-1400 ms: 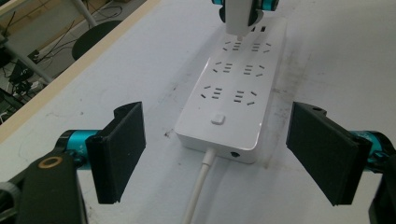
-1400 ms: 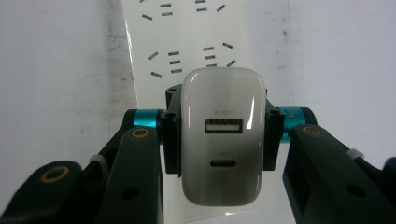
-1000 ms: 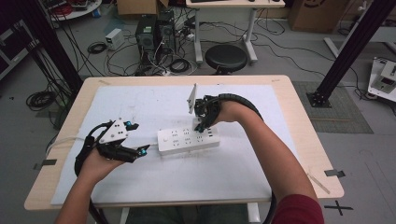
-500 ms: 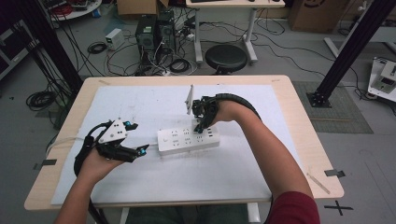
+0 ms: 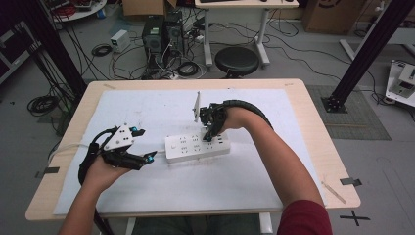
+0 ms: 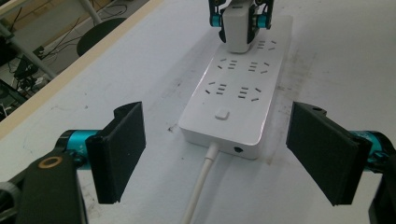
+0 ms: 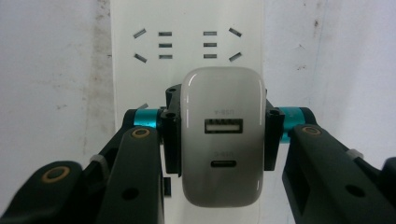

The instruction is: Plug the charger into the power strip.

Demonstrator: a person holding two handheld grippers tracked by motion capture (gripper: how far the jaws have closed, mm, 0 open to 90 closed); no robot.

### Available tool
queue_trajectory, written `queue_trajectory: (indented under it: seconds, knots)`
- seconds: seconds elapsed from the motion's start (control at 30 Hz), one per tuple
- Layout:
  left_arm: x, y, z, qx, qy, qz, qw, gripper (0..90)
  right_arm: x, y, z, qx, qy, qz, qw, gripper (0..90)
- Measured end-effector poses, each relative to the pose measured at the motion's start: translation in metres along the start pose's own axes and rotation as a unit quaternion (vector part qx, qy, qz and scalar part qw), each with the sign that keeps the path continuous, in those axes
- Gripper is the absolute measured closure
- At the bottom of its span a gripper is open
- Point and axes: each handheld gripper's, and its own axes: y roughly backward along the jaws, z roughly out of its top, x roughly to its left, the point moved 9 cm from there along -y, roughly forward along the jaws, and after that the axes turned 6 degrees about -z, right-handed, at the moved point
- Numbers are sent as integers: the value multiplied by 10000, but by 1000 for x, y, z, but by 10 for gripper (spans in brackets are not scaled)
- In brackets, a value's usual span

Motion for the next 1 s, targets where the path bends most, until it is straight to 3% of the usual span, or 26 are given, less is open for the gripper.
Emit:
queue_trajectory:
  seconds: [0.2,0.27,0.33,0.63,0.67,0.7,0.73,0.77,0.93,1.0]
  knots:
    - [-1,-2,-1,4,-9,-11,10000,198,-1,-2,-1,-54,-73,68,9999,637]
    - [-3,-4,-3,43,-23,-25,10000,198,0,-5,1,79,-17,-2,10000,638]
    - [-4,-5,-2,31,-20,-34,10000,197,1,-7,-1,-64,-78,2,9999,637]
    - [0,0,-1,11,-6,-3,10000,198,1,-6,0,25,-64,-49,10000,626]
    - [1,0,-1,4,6,1,10000,198,1,-6,-1,45,-73,-50,10000,564]
    - [1,0,-1,4,6,1,10000,198,1,-6,-1,45,-73,-50,10000,564]
    - [3,0,-1,13,5,-6,10000,198,-2,-5,-2,76,-238,-119,9996,427]
    - [4,0,-1,9,19,-7,10000,198,-6,4,1,-293,-730,-180,9967,368]
    - [6,-1,3,-37,-34,1,10000,197,3,36,2,-1034,-1100,-394,9878,306]
    - [8,-1,6,-132,-24,2,9999,197,11,47,1,-1396,-1365,-454,9797,295]
